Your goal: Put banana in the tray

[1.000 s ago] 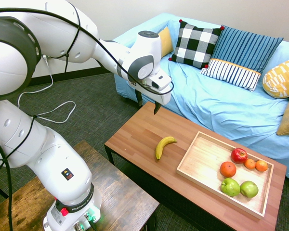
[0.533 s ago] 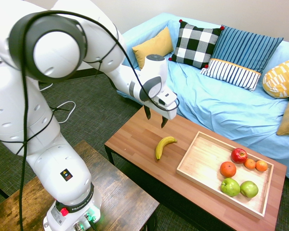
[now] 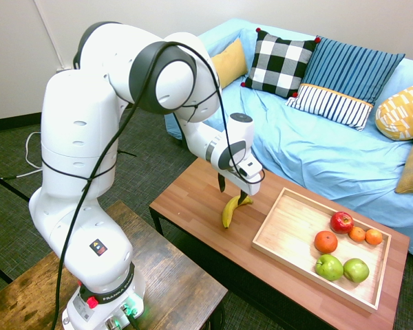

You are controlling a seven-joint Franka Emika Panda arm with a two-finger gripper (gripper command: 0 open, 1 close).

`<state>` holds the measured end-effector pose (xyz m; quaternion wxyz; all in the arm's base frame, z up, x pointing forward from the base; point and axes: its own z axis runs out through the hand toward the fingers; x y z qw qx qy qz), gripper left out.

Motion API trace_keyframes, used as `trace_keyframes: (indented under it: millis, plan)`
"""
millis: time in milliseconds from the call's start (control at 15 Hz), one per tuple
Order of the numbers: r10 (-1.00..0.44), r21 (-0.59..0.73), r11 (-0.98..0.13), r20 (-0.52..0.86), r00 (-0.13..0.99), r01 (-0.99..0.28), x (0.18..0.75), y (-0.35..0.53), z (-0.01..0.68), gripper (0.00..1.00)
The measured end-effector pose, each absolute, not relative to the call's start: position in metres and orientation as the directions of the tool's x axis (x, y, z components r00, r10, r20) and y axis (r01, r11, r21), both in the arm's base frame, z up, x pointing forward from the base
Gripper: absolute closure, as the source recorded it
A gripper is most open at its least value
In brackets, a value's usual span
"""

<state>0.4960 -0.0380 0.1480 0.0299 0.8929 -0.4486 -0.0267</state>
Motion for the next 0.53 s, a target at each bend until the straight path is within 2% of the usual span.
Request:
trace_keyframes:
  millis: [533]
  plan:
    - [-0.814, 0.062, -0.581, -0.036, 0.580, -0.812, 0.504, -0.046, 0.105, 0.00]
